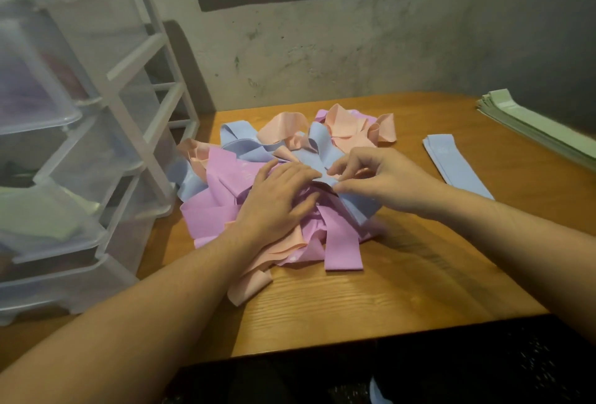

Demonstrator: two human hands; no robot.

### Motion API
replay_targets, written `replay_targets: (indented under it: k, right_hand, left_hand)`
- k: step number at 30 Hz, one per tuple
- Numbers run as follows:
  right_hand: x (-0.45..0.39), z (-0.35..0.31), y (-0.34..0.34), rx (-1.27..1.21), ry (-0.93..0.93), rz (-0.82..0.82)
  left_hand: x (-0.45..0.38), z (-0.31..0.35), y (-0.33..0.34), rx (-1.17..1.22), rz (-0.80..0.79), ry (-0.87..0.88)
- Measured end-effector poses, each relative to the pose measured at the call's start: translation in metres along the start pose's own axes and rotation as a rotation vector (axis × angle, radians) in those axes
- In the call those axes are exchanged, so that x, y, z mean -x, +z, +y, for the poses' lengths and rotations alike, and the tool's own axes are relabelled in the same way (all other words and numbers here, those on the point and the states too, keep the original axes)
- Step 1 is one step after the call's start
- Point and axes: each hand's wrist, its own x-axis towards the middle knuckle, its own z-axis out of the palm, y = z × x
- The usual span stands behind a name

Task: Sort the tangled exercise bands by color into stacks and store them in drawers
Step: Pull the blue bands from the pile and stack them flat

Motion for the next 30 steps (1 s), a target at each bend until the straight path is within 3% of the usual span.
replay_targets:
  k: [7,13,16,21,26,30]
  right_hand:
    - [0.018,-0.007,0.001,0.009,0.093,0.08]
    - [0.015,-0.011,0.003,-0.402,0.482,0.243]
    - [0.015,-0.009,0.003,-0.457,0.604,0.286]
    - [0.021,-0.003,-0.005,-0.435,0.631,0.273]
    - [0.034,-0.009,-0.013,-0.565,0.624,0.253]
    - [0.041,-0.018,-0.013,-0.499,0.558,0.217]
  left_hand:
    - [0.0,0.001,-0.001,-0.016,-0.077,0.036]
    - [-0.002,0.003,-0.004,-0.017,-0.119,0.14]
    - [-0.003,0.01,-0.009,0.008,-0.18,0.184]
    - [-0.004,0.019,-0.02,0.108,-0.289,0.138]
    - [-0.004,0.047,-0.037,0.411,-0.107,-0.025]
    - [-0.01,0.071,-0.053,0.547,-0.07,0.036]
